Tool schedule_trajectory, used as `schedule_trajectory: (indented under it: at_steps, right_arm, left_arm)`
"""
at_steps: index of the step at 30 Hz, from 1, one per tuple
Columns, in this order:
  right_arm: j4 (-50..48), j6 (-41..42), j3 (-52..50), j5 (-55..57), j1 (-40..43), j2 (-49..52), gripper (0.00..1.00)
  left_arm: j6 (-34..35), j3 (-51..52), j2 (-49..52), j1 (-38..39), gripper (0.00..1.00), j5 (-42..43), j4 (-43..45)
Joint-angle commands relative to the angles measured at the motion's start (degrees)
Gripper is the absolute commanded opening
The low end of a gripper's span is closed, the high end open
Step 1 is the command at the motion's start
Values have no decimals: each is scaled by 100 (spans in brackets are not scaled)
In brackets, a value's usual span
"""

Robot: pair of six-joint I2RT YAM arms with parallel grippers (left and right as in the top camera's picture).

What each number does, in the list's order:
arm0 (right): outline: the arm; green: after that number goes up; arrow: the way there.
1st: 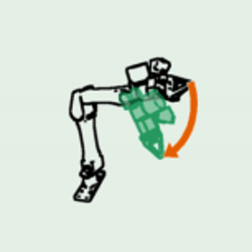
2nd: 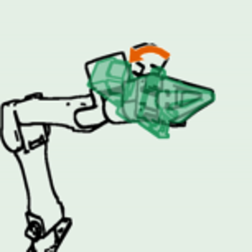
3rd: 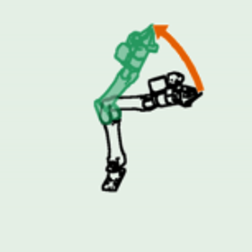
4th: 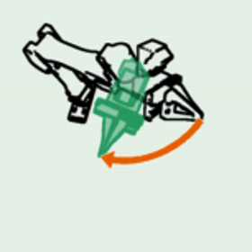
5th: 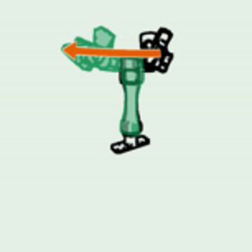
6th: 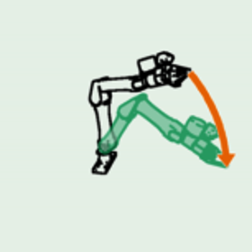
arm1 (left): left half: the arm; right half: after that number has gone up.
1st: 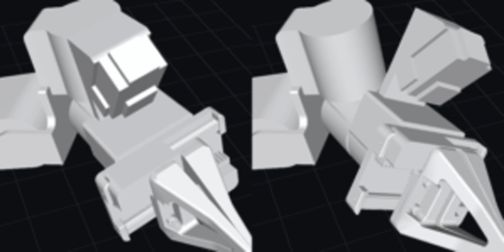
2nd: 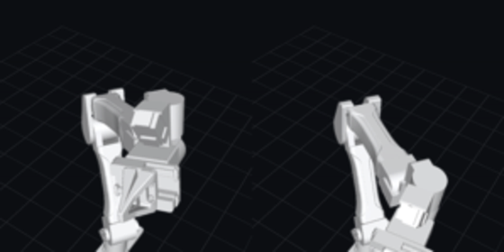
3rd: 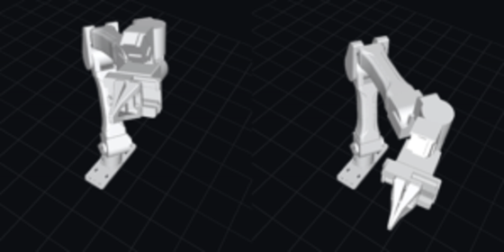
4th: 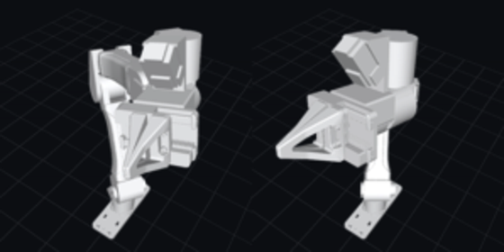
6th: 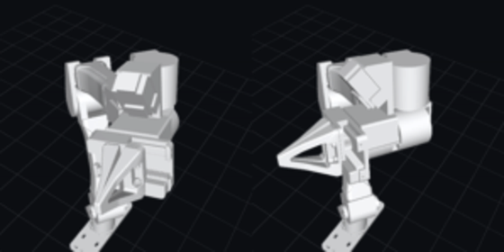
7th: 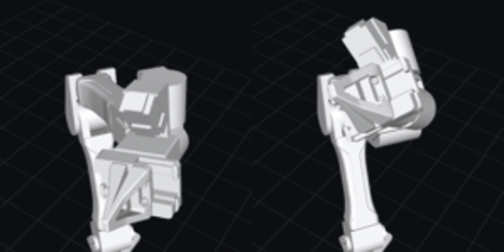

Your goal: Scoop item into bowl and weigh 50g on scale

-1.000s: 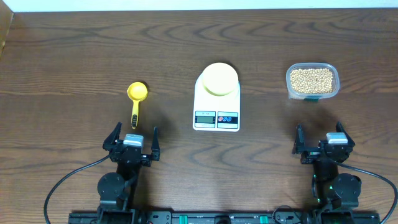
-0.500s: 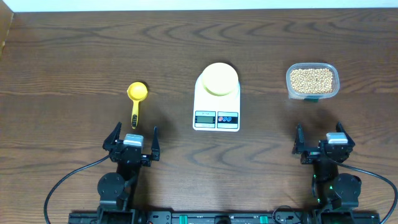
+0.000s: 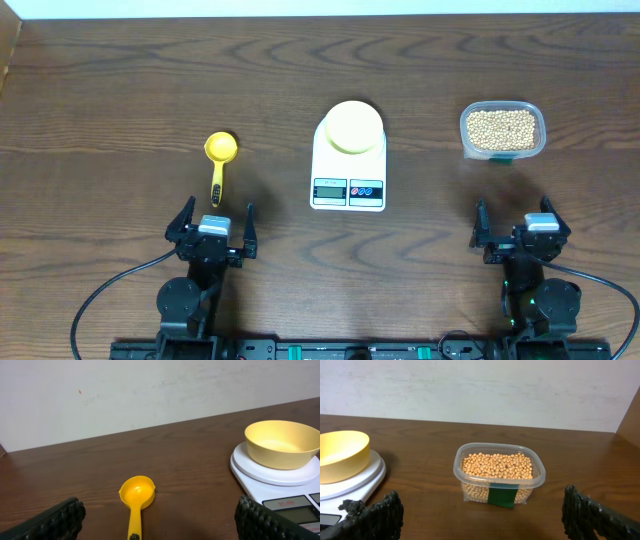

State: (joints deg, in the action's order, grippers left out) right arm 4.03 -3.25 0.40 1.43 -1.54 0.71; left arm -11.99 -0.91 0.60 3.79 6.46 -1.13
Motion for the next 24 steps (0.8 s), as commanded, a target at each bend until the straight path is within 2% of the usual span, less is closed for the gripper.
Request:
schedule_trajectory:
  at_steps: [1,14,24]
  right_arm:
    - [24,-68,-9,-13,-48,-17,99]
    - [24,-68,-9,-13,-48,-17,99]
    - [24,-68,-9,-13,-48,-17,99]
  left_arm:
    - [35,68,11,-35,98,31,-238]
    - [315,-315,382,-35,97,-11,-229]
    - [715,-1528,1985,-35,98,-7,-236]
